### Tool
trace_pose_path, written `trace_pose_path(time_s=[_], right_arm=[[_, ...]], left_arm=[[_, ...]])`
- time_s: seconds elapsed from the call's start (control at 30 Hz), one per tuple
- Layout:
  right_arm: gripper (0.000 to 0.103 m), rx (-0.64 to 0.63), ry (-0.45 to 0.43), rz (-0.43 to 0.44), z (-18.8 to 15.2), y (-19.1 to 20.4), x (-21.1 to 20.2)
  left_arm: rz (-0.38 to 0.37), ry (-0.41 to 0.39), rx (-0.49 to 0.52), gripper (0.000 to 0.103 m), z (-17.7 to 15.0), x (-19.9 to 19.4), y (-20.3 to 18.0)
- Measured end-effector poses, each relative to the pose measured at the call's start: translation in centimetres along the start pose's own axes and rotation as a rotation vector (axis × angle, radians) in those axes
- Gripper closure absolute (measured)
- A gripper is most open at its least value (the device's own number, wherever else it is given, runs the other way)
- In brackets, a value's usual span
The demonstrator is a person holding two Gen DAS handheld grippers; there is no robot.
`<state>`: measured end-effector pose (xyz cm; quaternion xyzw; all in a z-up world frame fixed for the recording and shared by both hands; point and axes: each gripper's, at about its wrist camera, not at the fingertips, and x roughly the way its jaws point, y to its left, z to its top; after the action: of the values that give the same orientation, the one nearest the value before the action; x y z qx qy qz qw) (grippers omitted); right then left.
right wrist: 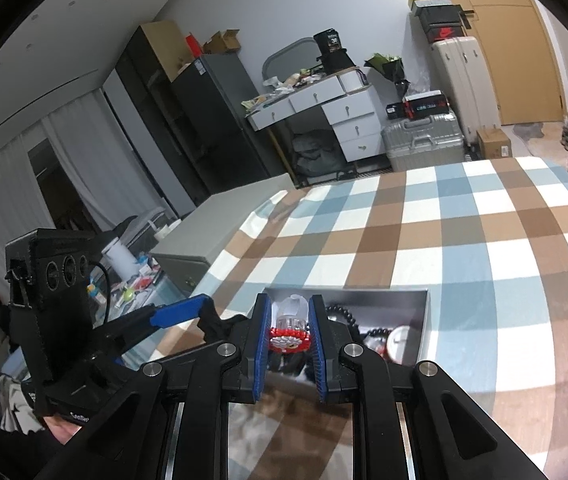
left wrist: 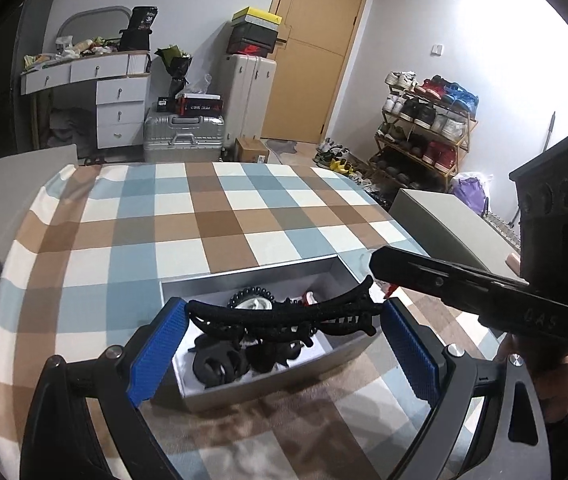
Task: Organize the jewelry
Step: 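Carry the hair band into the box with the left tool while the right tool lowers its item in, then open both tools and withdraw them from the box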
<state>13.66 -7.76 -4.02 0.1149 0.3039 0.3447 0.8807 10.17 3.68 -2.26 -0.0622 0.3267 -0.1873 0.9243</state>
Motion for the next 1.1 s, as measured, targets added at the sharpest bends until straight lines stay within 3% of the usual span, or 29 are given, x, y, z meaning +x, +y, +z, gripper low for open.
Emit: trace_pose_path(time_s=[0.53, 1.1], right_arm=[[0.084, 0.031, 0.042, -0.024, 0.7, -3.7, 3.6], [0.081, 0.097, 0.055, -0.008, 0.1, -5.5, 4.6]], left_arm=[[-0.056, 0.058, -0.019, 0.009, 0.3, 3.5, 0.6], [-0.058, 0.129, -0.090, 0.009, 0.1, 5.4, 1.4]])
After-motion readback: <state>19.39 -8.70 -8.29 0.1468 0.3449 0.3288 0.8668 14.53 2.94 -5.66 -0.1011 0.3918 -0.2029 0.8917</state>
